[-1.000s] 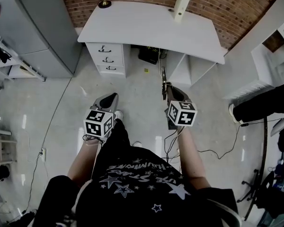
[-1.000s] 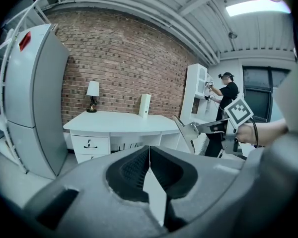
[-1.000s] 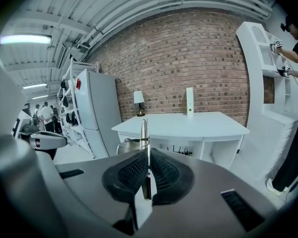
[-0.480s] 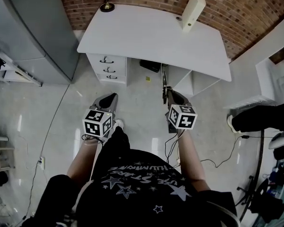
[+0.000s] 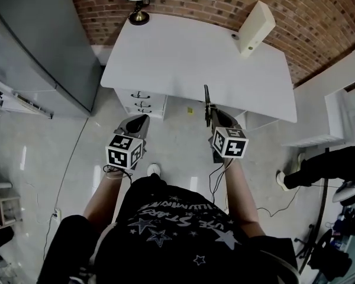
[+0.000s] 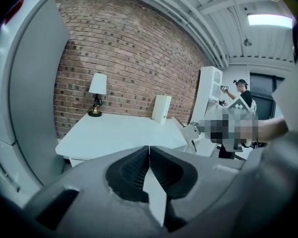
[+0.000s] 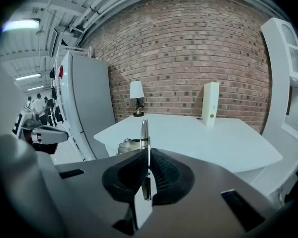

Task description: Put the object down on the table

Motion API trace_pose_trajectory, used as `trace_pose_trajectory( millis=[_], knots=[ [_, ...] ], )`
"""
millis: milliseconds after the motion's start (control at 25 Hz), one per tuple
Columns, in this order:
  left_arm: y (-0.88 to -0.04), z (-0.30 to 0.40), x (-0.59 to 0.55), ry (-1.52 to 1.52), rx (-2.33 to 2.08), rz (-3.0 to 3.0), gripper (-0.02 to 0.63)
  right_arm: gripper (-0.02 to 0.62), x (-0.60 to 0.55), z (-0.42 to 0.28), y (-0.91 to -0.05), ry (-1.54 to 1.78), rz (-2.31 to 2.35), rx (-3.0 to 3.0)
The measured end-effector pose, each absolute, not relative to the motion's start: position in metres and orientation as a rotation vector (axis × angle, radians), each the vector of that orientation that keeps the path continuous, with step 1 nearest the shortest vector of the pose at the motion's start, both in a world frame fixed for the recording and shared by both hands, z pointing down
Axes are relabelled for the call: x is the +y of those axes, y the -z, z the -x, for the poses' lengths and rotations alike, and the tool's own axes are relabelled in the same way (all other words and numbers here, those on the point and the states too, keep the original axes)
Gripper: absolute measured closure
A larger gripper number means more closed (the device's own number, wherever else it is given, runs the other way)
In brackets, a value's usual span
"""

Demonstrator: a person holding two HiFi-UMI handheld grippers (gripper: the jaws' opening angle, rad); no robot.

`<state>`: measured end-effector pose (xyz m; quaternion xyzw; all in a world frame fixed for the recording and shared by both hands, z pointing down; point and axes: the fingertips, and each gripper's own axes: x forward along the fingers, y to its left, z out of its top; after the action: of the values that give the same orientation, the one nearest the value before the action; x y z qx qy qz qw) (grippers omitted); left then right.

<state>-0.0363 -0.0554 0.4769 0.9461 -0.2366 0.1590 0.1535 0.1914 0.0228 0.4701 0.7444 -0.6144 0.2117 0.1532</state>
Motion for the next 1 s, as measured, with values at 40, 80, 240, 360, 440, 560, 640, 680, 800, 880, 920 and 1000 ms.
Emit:
trace_pose_trajectory(
  millis=[40,80,240,360,440,560,640,680,800,880,920,1000],
  knots=[
    [-0.476,0.037,-0.065,-0.455,-0.672,-2.714,0.584,0.584,0.012,-0.191,-0.47,-0.606,-2.135,-1.759],
    [-0.476,0.037,-0.074,-0.452,-0.665,-2.715,0.584,0.585,0.001,-0.19,-0.47,-0.605,-2.134,-1.757],
    [-0.478,0.042,-0.108,-0.457,-0.656,-2.723,0.584,0.585,-0.04,-0.182,-0.468,-0.584,-2.113,-1.764],
    [-0.481,0.047,-0.13,-0.457,-0.676,-2.711,0.584,0.584,-0.063,-0.177,-0.472,-0.577,-2.084,-1.776],
    [-0.484,0.049,-0.139,-0.454,-0.69,-2.696,0.584,0.586,-0.075,-0.176,-0.477,-0.58,-2.055,-1.783],
    [-0.489,0.048,-0.154,-0.461,-0.717,-2.68,0.584,0.584,-0.097,-0.182,-0.484,-0.579,-2.027,-1.788],
    [-0.492,0.047,-0.165,-0.465,-0.741,-2.669,0.584,0.584,-0.114,-0.186,-0.489,-0.577,-2.013,-1.801],
    [-0.495,0.047,-0.171,-0.468,-0.756,-2.663,0.584,0.584,-0.122,-0.188,-0.493,-0.577,-2.003,-1.811],
    [-0.499,0.044,-0.192,-0.478,-0.81,-2.648,0.584,0.584,-0.153,-0.194,-0.502,-0.562,-1.955,-1.851],
    [-0.498,0.037,-0.209,-0.474,-0.84,-2.642,0.584,0.584,-0.179,-0.201,-0.502,-0.531,-1.917,-1.876],
    [-0.498,0.031,-0.217,-0.475,-0.849,-2.64,0.584,0.584,-0.192,-0.205,-0.502,-0.514,-1.897,-1.884],
    [-0.499,0.019,-0.233,-0.487,-0.86,-2.637,0.584,0.584,-0.218,-0.214,-0.503,-0.485,-1.856,-1.905]
  ],
)
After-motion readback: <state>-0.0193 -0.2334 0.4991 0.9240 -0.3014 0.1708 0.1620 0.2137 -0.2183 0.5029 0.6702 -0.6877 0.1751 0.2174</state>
